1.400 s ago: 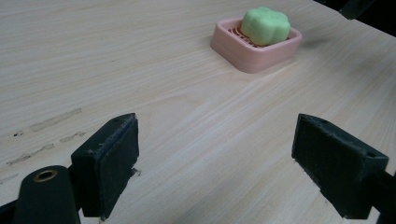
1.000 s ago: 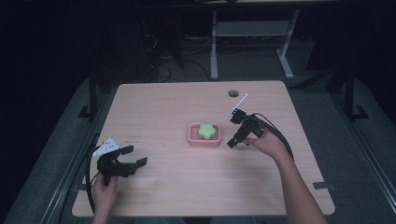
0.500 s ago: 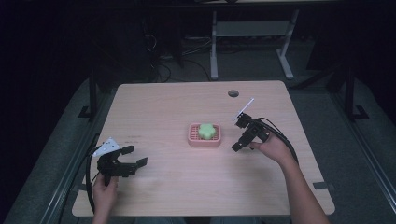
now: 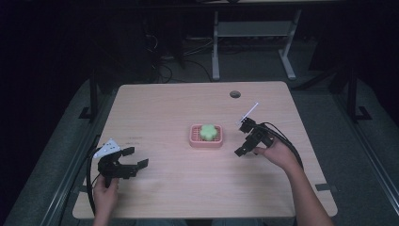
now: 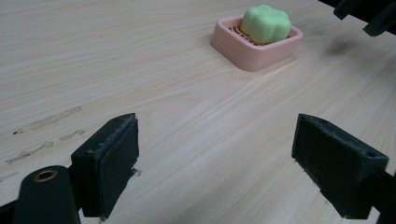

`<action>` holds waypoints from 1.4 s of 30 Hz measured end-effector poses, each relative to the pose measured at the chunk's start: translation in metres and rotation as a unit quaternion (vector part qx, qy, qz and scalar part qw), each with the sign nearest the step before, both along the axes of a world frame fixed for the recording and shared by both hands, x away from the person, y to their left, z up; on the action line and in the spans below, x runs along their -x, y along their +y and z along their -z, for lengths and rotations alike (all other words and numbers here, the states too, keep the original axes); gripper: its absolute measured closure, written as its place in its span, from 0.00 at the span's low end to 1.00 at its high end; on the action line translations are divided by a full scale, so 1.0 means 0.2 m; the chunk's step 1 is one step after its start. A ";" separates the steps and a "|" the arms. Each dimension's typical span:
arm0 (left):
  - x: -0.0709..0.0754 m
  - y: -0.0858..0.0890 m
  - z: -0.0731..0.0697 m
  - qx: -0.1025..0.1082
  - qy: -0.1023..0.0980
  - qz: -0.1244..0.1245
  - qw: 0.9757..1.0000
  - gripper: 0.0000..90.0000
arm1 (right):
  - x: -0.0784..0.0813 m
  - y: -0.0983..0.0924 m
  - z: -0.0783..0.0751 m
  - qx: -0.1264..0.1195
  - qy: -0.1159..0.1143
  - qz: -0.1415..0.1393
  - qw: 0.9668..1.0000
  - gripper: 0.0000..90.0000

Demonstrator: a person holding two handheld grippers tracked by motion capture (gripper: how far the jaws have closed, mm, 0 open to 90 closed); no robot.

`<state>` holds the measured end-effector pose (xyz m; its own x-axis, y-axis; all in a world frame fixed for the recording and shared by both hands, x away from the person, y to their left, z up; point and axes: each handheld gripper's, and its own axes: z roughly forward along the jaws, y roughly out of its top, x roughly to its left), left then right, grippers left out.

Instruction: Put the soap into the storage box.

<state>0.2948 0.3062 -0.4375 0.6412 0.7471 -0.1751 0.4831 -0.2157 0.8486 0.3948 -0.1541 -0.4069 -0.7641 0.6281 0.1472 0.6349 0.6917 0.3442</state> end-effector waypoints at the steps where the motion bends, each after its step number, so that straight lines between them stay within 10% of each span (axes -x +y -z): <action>1: 0.00 0.00 0.00 0.000 0.000 0.000 1.000 0.16 | 0.01 0.00 0.01 0.000 0.001 0.002 1.000 0.22; 42: 0.00 0.00 0.00 0.006 0.003 0.002 1.000 0.16 | 0.21 -0.24 0.10 -0.027 -0.006 0.031 0.999 0.21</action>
